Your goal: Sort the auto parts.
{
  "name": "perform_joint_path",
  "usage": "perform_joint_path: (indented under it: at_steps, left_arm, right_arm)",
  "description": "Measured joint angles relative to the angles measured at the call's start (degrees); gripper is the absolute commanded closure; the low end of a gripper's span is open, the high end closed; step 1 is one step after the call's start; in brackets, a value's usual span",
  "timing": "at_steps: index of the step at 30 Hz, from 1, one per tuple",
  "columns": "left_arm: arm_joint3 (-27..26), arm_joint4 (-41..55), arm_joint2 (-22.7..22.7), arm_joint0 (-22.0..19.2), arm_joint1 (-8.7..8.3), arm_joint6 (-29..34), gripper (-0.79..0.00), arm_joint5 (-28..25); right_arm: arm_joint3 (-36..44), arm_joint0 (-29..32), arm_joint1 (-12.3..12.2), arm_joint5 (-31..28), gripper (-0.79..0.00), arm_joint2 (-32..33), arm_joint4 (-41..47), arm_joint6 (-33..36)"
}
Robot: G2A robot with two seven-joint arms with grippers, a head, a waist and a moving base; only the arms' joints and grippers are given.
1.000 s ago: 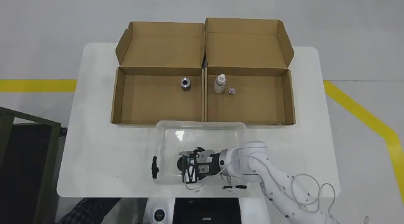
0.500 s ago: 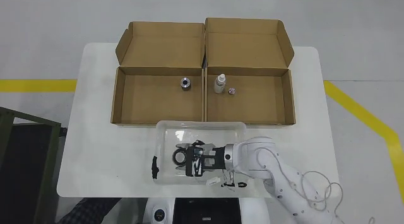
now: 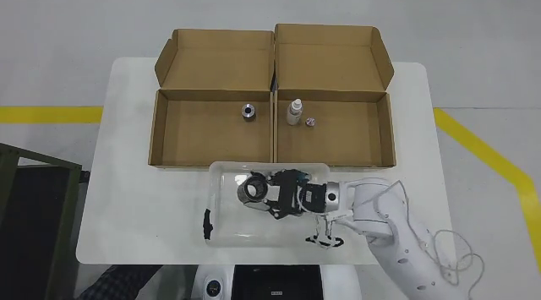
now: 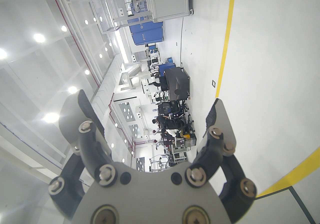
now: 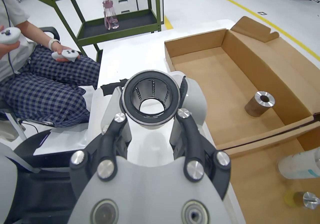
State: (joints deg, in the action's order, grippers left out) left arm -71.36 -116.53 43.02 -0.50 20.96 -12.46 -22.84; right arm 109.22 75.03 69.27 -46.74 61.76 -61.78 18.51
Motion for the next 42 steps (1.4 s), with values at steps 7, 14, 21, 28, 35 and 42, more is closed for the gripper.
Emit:
perform_joint_path:
  at_steps: [7,14,21,28,35,42]
  left_arm:
    - [0.00,0.00,0.00,0.00,0.00,0.00,-0.785,0.00]
    - [0.00,0.00,0.00,0.00,0.00,0.00,-0.785,0.00]
    - [0.00,0.00,0.00,0.00,0.00,0.00,-0.785,0.00]
    - [0.00,0.00,0.00,0.00,0.00,0.00,-0.785,0.00]
    - [0.00,0.00,0.00,0.00,0.00,0.00,-0.785,0.00]
    - [0.00,0.00,0.00,0.00,0.00,0.00,-0.785,0.00]
  right_arm:
    - [0.62,1.22,-0.65,1.57,0.000,3.83,7.92,-0.78]
    - [0.71,1.74,-1.01,2.61,0.000,5.29,12.93,-1.30]
    - [0.02,1.50,-1.16,3.35,0.000,5.30,16.53,-1.77]
    - [-0.60,1.01,-1.31,3.88,0.000,5.23,17.81,-1.86]
    - [-0.51,0.28,-1.37,5.60,0.000,4.88,15.60,-1.88]
    - [-0.43,-1.39,-1.14,8.22,0.000,3.13,11.46,-2.06]
